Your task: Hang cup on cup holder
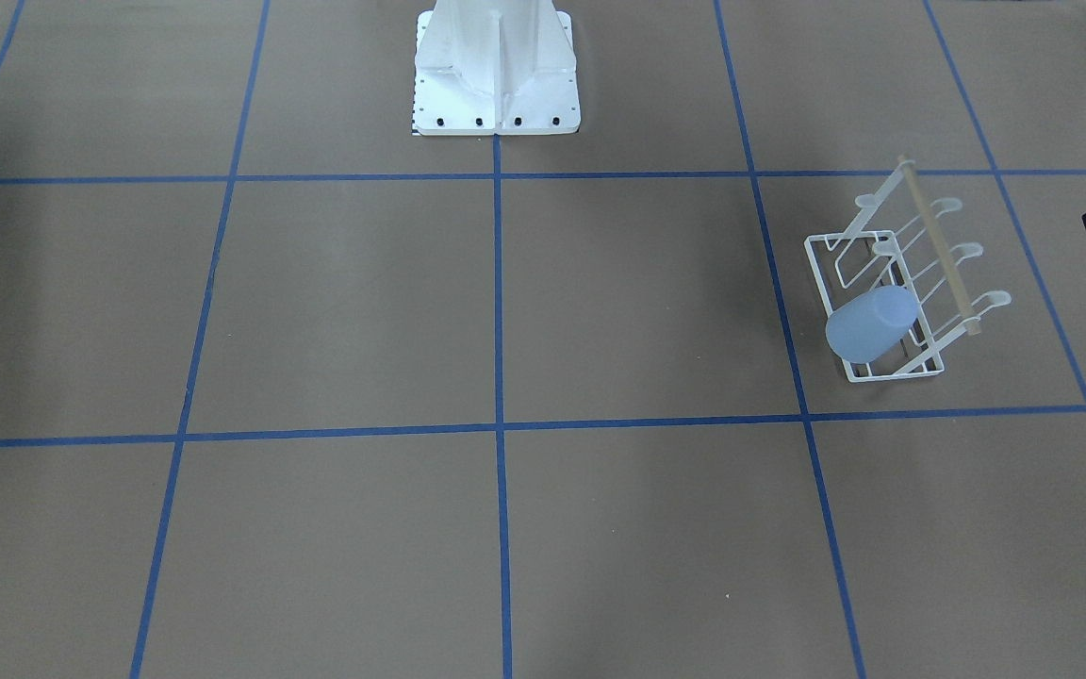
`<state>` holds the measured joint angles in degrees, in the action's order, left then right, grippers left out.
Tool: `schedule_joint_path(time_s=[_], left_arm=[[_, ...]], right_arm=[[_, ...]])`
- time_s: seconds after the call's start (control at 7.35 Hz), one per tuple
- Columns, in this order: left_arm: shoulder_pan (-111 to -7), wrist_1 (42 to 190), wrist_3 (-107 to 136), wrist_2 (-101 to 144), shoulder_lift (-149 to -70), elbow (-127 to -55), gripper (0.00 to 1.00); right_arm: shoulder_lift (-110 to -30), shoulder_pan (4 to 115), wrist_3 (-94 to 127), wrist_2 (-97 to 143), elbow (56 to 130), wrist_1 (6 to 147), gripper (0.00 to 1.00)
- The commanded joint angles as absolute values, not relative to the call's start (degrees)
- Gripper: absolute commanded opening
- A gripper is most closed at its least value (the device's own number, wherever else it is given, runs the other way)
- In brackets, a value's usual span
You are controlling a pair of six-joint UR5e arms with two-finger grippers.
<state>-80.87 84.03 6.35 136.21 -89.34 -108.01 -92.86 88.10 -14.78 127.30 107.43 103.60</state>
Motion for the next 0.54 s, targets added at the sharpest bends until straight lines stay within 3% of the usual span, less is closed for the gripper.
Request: schedule_joint_path(time_s=[0.0, 0.41], left_arm=[[-81.2, 83.8, 6.2, 132.5, -89.2, -107.1, 0.98], [-83.8, 83.7, 0.3, 132.5, -89.4, -105.1, 0.98]], right_arm=[[-94.7, 88.1, -13.8, 127.4, 109.5, 102.0, 1.00], [-96.3, 88.1, -13.7, 130.8, 109.7, 101.9, 1.00]])
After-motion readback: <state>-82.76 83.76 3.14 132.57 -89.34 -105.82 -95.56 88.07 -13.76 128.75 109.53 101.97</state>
